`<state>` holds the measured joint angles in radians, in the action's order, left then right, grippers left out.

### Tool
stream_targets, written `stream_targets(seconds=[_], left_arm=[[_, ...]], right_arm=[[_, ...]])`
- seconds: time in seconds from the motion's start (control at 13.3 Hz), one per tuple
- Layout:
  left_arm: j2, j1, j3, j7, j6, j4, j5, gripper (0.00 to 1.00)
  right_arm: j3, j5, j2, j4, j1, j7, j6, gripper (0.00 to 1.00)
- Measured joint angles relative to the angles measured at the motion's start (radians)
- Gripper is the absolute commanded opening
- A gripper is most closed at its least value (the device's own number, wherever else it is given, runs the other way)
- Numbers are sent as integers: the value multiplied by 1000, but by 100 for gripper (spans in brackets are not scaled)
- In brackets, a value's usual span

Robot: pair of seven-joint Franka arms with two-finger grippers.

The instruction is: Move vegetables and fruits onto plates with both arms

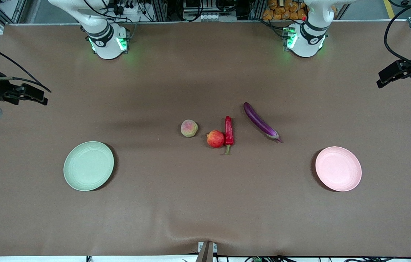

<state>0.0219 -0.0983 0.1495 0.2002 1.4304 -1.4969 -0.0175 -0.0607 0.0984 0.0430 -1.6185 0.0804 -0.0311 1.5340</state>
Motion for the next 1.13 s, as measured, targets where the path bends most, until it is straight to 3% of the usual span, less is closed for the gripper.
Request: stream_targets(seconds=[0.53,1.13], left_arm=[[0,1,1,0,0,-11,0,100],[-1,7,4,0,63,-51,0,100]], right_arm=[[0,229,120,0,0,-143,-6,100],[-2,424,188,-2,-61,-294,-13,100]])
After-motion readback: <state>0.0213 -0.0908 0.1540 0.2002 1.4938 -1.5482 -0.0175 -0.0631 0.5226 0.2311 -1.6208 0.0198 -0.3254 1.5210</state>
